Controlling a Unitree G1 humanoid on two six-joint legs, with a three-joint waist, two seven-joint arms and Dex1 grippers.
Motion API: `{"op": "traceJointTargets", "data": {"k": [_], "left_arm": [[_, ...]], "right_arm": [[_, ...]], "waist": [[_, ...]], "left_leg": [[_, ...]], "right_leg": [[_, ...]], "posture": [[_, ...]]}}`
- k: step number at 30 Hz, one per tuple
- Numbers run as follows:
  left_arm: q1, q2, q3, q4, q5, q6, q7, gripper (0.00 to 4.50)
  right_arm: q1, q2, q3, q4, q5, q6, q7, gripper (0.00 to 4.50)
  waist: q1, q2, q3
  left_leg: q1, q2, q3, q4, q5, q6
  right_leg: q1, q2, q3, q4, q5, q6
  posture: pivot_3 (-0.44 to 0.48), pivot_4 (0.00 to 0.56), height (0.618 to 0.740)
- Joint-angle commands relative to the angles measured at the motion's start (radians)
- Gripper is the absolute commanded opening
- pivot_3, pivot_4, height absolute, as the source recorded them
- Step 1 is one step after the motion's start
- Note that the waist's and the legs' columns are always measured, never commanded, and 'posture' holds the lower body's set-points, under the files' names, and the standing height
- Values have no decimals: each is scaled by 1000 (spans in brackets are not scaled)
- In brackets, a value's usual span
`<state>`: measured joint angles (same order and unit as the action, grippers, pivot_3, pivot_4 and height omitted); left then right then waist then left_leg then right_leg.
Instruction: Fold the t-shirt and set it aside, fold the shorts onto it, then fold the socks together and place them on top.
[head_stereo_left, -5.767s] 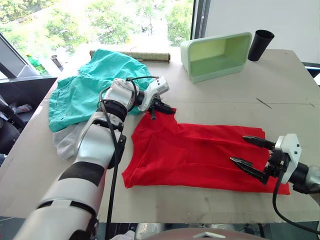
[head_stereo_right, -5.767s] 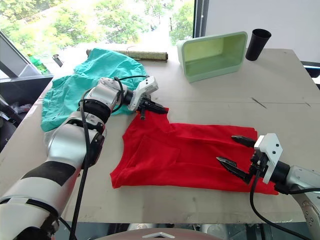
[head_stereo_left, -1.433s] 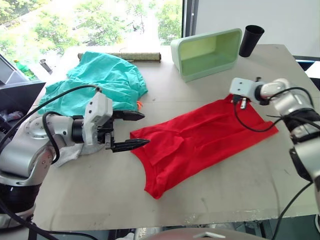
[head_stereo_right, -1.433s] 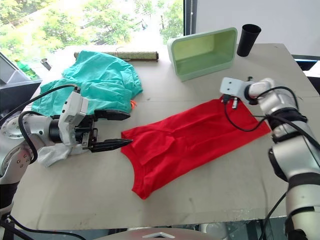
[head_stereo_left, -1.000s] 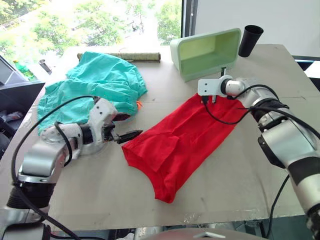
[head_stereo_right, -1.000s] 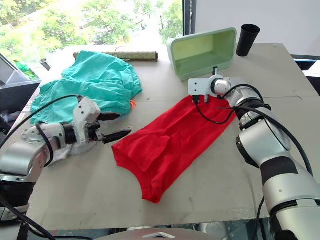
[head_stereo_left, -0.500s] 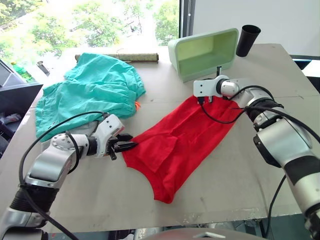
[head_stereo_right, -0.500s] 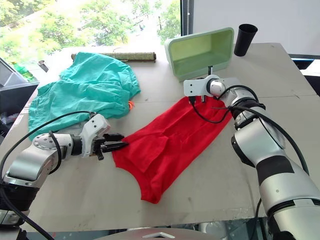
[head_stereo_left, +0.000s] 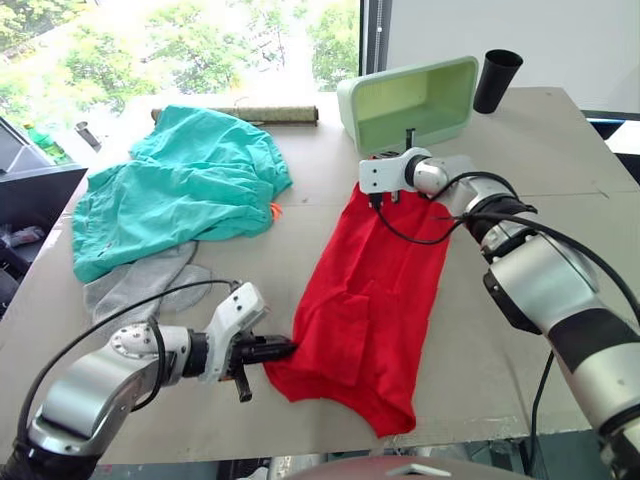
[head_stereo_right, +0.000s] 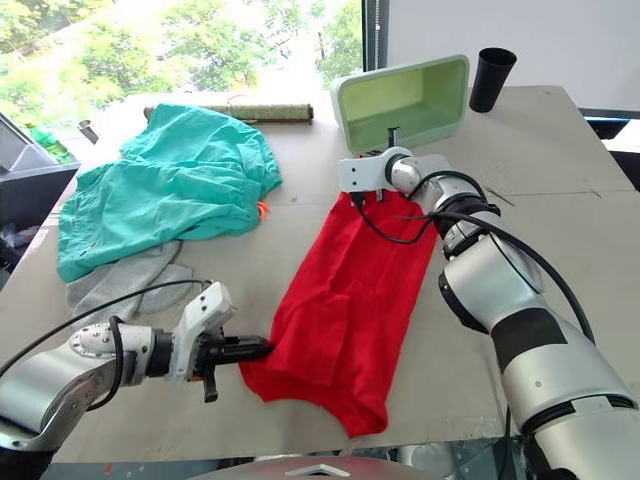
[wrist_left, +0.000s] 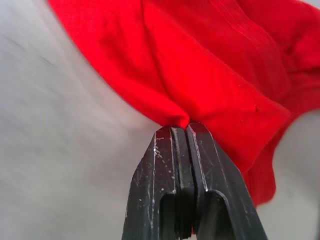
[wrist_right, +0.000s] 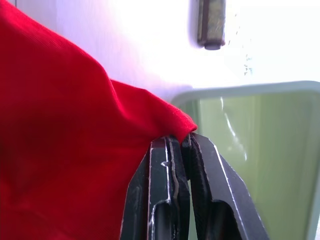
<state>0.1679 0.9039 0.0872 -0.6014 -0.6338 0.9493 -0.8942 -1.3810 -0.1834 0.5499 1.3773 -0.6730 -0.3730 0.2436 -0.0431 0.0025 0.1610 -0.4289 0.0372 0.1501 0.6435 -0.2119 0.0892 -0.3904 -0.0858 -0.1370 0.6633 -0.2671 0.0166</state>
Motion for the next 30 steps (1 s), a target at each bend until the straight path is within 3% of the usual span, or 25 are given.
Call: {"op": "traceJointTargets", "data": {"k": [1, 2, 3, 4, 6, 11, 13, 14, 17, 21, 26, 30], "left_arm": [[79, 14, 2, -134, -90, 35, -24, 94], [90, 17, -2, -144, -94, 33, -25, 94], [97, 19, -7, -147, -86, 25, -19, 0], [99, 16, -11, -142, -76, 17, -7, 0], [101, 9, -13, -131, -57, -6, 8, 0], [119, 15, 38, -104, 0, -115, 10, 1876], [132, 23, 67, -101, 17, -180, -21, 2487], [140, 23, 94, -103, 19, -226, -49, 3059], [147, 19, 164, -93, 25, -338, -113, 3059], [119, 32, 143, -12, 135, -540, -190, 3059], [1, 34, 12, 167, 316, -853, -290, 3059], [-116, 53, -111, 344, 446, -1184, -415, 3059]], "right_arm": [[-52, 72, -5, -25, -5, -32, -107, 0], [-48, 86, -12, -26, 2, -42, -112, 0], [-43, 97, -23, -25, 13, -47, -105, 702], [-34, 103, -34, -23, 26, -44, -75, 973], [-19, 104, -53, -21, 48, -44, -53, 2021], [20, 23, -208, -49, 211, -72, 76, 4458], [53, -21, -268, -79, 287, -101, 210, 4500], [86, -51, -305, -111, 342, -114, 306, 4500], [253, -155, -380, -322, 520, -124, 618, 4500], [594, -295, -432, -843, 781, 91, 878, 4500], [981, -475, -497, -1345, 962, 342, 951, 4500], [1269, -613, -571, -1503, 958, 322, 977, 4500]], "waist": [[-5, 0, 0], [-6, 0, 0], [-6, 0, 0], [-4, 0, 0], [6, 0, 0], [9, -2, -1], [8, -2, -1], [7, -2, -1], [5, -2, -1], [9, -1, -1], [16, 1, -1], [35, 0, -2]], "left_leg": [[0, 0, 0, 0, -2, -3], [0, 0, 0, 0, -2, -4], [0, 0, 0, -1, -2, -4], [1, 0, 0, -2, -1, -5], [1, 0, -1, -3, 0, -7], [-1, -1, -3, -3, 0, -7], [-1, -1, -3, -3, 0, -7], [-1, -1, -3, -3, 0, -7], [0, 0, -3, -3, 1, -4], [0, 0, -3, -3, 2, -3], [1, 0, -3, -4, 2, -3], [2, 0, -3, -5, -1, -7]], "right_leg": [[0, 0, 1, 0, 0, 0], [0, 0, 1, 0, 0, 0], [0, 0, 1, 0, 0, 0], [0, 0, 0, 0, 0, 0], [-1, 1, -1, 0, 0, 0], [-1, 0, -2, -1, 0, 0], [-1, 0, -2, -1, 0, -1], [-1, 0, -2, -1, 0, -1], [0, 1, -3, -1, 0, -1], [2, 0, -3, -3, 0, -1], [2, 0, -3, -2, 0, -1], [0, -1, -4, -3, 0, -1]], "posture": [[0, 150, 740], [0, 150, 740], [0, 150, 740], [0, 150, 740], [0, 150, 740], [0, 150, 740], [0, 150, 740], [0, 150, 740], [0, 150, 740], [0, 150, 740], [0, 150, 740], [0, 150, 740]]}}
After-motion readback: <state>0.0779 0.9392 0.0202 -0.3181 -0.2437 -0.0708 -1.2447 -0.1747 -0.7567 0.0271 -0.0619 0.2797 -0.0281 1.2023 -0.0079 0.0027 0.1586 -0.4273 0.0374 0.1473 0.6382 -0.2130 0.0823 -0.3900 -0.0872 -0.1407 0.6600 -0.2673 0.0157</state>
